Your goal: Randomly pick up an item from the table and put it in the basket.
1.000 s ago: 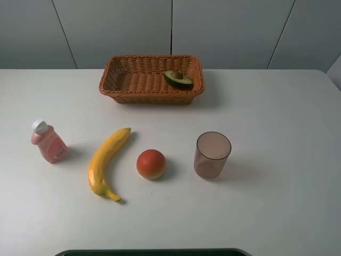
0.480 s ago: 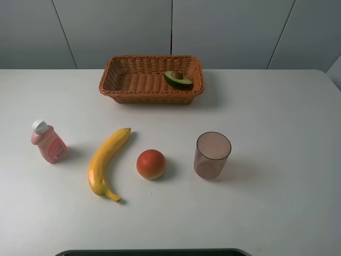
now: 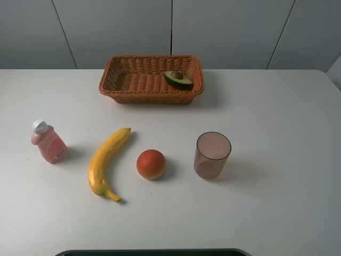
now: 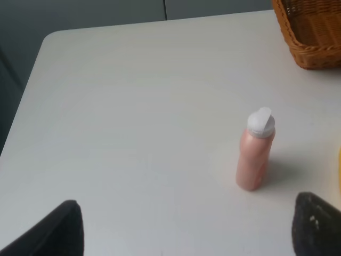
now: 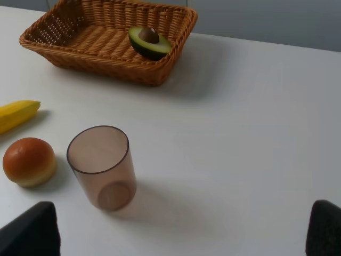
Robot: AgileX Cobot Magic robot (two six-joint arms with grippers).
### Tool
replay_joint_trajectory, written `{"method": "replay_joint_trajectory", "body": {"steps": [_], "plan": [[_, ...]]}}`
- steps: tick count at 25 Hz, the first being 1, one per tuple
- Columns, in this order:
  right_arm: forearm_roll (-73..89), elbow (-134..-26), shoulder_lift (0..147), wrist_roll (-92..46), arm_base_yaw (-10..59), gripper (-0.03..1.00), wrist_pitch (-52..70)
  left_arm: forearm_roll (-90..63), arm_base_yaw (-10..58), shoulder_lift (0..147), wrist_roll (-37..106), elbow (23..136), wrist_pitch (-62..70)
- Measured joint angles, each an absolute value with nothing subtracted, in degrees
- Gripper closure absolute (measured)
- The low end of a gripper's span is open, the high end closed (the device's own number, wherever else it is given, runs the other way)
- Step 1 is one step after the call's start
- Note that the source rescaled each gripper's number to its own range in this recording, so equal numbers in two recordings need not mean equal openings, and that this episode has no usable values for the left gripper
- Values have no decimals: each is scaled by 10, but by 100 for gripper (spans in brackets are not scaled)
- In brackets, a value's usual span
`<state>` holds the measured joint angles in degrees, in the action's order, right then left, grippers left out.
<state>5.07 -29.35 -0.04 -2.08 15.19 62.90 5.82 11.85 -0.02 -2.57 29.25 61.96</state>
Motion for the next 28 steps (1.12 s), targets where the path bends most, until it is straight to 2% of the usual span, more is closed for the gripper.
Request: {"method": "replay_joint_trajectory", "body": {"steps": [4,10,12,28], "plan": [[51,-294,0,-20,124,-3,629,58,119,0,-26,292,620],[51,-294,0,-20,7,-3,629,58,119,0,-26,292,620],[51,-294,0,-20,-10,-3,629,58,119,0,-26,292,620],[51,-294,0,-21,-14,-3,629,58,119,0,-26,292,620]]}}
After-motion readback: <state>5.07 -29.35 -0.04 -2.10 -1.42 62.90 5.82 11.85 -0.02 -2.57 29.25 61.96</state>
